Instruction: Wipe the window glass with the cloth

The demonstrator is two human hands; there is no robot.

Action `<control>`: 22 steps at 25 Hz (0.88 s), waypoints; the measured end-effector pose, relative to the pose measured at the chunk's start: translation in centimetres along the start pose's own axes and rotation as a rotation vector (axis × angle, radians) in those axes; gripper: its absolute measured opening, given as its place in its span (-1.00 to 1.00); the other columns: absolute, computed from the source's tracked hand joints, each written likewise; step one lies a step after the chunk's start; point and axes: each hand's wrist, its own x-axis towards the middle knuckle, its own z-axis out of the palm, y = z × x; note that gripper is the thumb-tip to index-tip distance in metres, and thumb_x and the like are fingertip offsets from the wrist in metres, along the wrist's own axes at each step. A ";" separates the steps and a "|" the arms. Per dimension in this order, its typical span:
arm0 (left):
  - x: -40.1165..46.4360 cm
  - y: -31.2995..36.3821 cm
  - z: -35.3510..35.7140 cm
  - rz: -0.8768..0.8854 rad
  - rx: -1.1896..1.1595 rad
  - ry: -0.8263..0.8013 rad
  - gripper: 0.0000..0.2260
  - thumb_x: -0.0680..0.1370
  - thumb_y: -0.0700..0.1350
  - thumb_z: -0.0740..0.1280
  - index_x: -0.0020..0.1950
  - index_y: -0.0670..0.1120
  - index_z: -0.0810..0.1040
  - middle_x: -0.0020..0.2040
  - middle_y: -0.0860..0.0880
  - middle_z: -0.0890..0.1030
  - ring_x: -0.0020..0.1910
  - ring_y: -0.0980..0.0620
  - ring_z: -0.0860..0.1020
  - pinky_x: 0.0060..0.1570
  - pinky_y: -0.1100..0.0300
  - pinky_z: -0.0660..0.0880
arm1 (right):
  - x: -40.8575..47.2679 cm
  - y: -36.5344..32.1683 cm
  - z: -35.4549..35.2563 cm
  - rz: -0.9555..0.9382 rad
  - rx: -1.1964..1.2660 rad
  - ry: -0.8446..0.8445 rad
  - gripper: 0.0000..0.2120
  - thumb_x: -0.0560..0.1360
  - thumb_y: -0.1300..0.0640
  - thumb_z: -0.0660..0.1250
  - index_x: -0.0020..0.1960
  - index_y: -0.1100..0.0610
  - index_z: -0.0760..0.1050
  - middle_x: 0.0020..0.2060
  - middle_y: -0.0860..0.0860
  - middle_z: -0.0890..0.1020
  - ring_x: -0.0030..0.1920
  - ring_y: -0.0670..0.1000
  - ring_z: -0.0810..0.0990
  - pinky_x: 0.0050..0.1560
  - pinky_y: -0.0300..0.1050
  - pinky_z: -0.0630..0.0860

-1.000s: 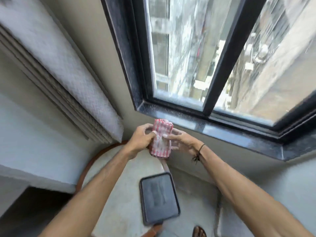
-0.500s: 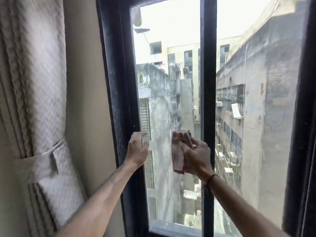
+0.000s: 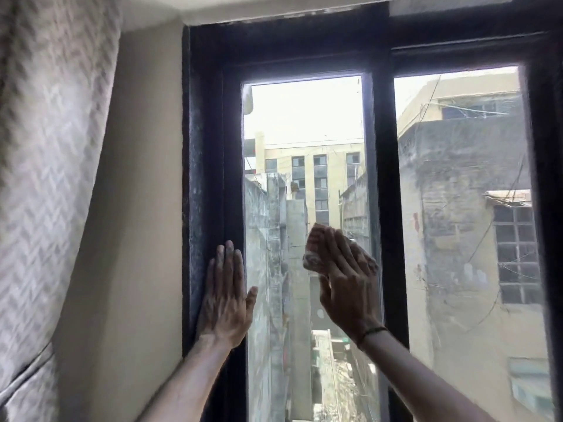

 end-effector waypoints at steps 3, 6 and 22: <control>0.6 -0.3 1.1 0.031 0.065 0.069 -0.30 0.69 0.11 0.00 0.68 -0.31 -0.07 0.71 -0.33 -0.03 0.72 -0.28 -0.01 0.69 -0.15 -0.05 | -1.3 -1.5 2.1 -0.269 -0.095 -0.108 -0.35 0.62 0.21 0.35 0.66 0.11 0.21 0.64 0.06 0.30 0.67 0.07 0.26 0.62 0.21 0.34; 0.4 -0.6 1.2 0.035 0.099 0.067 -0.29 0.71 0.11 0.02 0.68 -0.31 -0.14 0.72 -0.32 -0.10 0.72 -0.28 -0.08 0.70 -0.18 -0.03 | -6.6 2.1 -0.5 -0.594 -0.273 -0.278 -0.22 0.53 0.20 0.46 0.65 0.12 0.18 0.63 0.08 0.30 0.65 0.09 0.29 0.62 0.13 0.28; 0.2 -0.4 0.5 0.048 0.107 -0.004 -0.29 0.71 0.14 -0.11 0.67 -0.30 -0.25 0.70 -0.33 -0.23 0.71 -0.30 -0.22 0.72 -0.21 -0.07 | 0.1 0.4 -0.1 -0.052 -0.338 -0.120 -0.26 0.67 -0.16 0.14 0.69 0.24 0.06 0.71 0.17 0.09 0.72 0.16 0.11 0.72 0.21 0.08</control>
